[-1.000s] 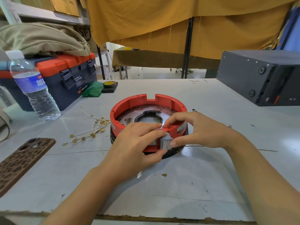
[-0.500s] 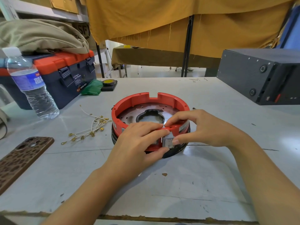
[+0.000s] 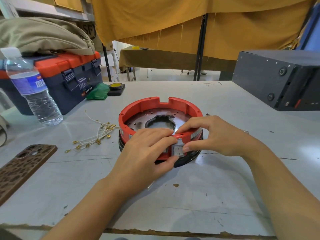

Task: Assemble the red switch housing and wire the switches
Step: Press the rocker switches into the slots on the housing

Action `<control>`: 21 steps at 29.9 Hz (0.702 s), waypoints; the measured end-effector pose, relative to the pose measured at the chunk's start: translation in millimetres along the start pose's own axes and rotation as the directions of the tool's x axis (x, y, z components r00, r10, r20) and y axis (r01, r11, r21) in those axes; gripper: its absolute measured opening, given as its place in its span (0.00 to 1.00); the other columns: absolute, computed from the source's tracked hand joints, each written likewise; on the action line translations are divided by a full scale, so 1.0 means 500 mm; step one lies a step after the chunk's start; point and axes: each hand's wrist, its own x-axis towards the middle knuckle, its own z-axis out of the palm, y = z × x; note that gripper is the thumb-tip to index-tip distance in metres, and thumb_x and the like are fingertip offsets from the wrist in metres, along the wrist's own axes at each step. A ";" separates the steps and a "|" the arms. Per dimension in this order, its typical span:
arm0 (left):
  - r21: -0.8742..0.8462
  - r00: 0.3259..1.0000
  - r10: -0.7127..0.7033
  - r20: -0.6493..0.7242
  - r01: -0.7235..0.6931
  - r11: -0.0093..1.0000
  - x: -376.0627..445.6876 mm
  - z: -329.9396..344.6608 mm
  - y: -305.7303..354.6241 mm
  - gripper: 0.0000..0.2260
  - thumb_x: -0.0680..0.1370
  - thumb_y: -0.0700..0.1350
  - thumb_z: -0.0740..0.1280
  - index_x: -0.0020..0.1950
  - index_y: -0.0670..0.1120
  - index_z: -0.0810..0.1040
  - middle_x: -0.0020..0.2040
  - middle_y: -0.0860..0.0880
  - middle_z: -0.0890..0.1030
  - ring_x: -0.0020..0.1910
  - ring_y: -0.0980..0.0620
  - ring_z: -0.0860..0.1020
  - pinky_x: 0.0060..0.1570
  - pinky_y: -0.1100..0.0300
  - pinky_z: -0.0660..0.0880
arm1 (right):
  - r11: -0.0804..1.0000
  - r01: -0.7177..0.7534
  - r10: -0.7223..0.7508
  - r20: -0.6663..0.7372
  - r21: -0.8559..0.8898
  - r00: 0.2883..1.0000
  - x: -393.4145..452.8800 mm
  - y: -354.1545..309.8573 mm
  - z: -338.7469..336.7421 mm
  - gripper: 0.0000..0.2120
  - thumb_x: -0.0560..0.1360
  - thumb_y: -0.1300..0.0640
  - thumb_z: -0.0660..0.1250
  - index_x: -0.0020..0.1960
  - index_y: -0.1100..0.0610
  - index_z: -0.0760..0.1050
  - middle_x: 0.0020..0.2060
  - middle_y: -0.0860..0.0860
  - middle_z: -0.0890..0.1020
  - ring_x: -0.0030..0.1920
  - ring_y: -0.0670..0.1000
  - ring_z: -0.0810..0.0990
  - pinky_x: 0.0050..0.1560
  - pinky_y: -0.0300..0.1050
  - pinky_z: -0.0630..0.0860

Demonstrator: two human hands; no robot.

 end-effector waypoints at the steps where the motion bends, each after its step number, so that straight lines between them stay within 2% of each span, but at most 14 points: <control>1: 0.005 1.000 0.006 -0.009 -0.006 1.000 0.000 0.001 0.000 0.13 0.72 0.49 0.71 0.53 0.44 0.82 0.55 0.48 0.82 0.55 0.51 0.78 0.55 0.57 0.72 | 1.000 0.002 -0.002 0.000 0.004 1.000 0.000 0.000 0.000 0.20 0.58 0.31 0.68 0.49 0.32 0.77 0.48 0.29 0.78 0.54 0.31 0.73 0.47 0.18 0.65; 4: 0.011 1.000 0.002 -0.013 -0.002 1.000 0.002 0.002 0.002 0.13 0.71 0.48 0.72 0.53 0.43 0.82 0.54 0.48 0.83 0.54 0.51 0.78 0.53 0.56 0.73 | 1.000 -0.001 0.002 -0.005 0.012 1.000 0.001 -0.001 0.000 0.17 0.59 0.33 0.68 0.47 0.31 0.77 0.47 0.28 0.78 0.53 0.31 0.73 0.47 0.18 0.65; 7: -0.004 0.999 -0.030 0.018 0.030 1.000 0.004 -0.001 0.004 0.14 0.72 0.49 0.69 0.53 0.44 0.82 0.53 0.49 0.83 0.53 0.50 0.79 0.51 0.54 0.76 | 1.000 -0.008 0.009 -0.014 0.010 1.000 0.002 -0.001 0.002 0.16 0.59 0.34 0.68 0.46 0.32 0.77 0.47 0.29 0.78 0.53 0.31 0.73 0.47 0.19 0.66; 10: -0.070 0.993 -0.094 0.065 0.098 0.993 0.007 -0.006 0.007 0.15 0.72 0.50 0.69 0.56 0.45 0.81 0.55 0.51 0.81 0.55 0.52 0.78 0.53 0.55 0.76 | 1.000 -0.015 0.015 -0.022 0.012 1.000 0.002 -0.002 0.003 0.13 0.61 0.37 0.70 0.45 0.32 0.77 0.47 0.30 0.78 0.53 0.31 0.73 0.47 0.20 0.67; 12: -0.155 0.983 -0.163 0.090 0.175 0.972 0.012 -0.015 0.002 0.17 0.72 0.51 0.70 0.58 0.46 0.78 0.56 0.53 0.79 0.56 0.55 0.76 0.56 0.60 0.74 | 1.000 -0.017 0.018 -0.030 0.016 0.999 0.001 0.000 0.002 0.11 0.64 0.42 0.73 0.44 0.32 0.76 0.46 0.30 0.78 0.52 0.30 0.73 0.46 0.20 0.68; 15: -0.155 0.967 -0.228 0.117 0.244 0.957 0.028 -0.027 -0.012 0.16 0.73 0.54 0.71 0.58 0.48 0.79 0.52 0.57 0.76 0.53 0.61 0.72 0.52 0.72 0.68 | 1.000 -0.020 0.021 -0.043 0.004 0.999 0.002 -0.002 0.003 0.11 0.65 0.44 0.74 0.44 0.33 0.76 0.44 0.30 0.78 0.52 0.30 0.72 0.45 0.21 0.69; 19: -0.201 0.937 -0.236 0.256 0.291 0.936 0.051 -0.032 -0.029 0.14 0.71 0.56 0.70 0.53 0.52 0.82 0.48 0.58 0.77 0.49 0.62 0.72 0.49 0.73 0.67 | 1.000 -0.022 0.020 -0.056 -0.021 0.998 0.004 -0.008 0.003 0.11 0.60 0.37 0.70 0.43 0.33 0.76 0.45 0.32 0.77 0.53 0.33 0.72 0.46 0.28 0.72; 21: -0.234 0.931 -0.213 0.298 0.287 0.929 0.064 -0.036 -0.040 0.12 0.70 0.55 0.72 0.50 0.52 0.82 0.46 0.59 0.78 0.49 0.63 0.73 0.48 0.74 0.67 | 1.000 -0.024 0.024 -0.068 -0.008 0.997 0.004 -0.010 0.003 0.12 0.60 0.37 0.71 0.43 0.34 0.76 0.45 0.33 0.78 0.52 0.33 0.73 0.47 0.29 0.73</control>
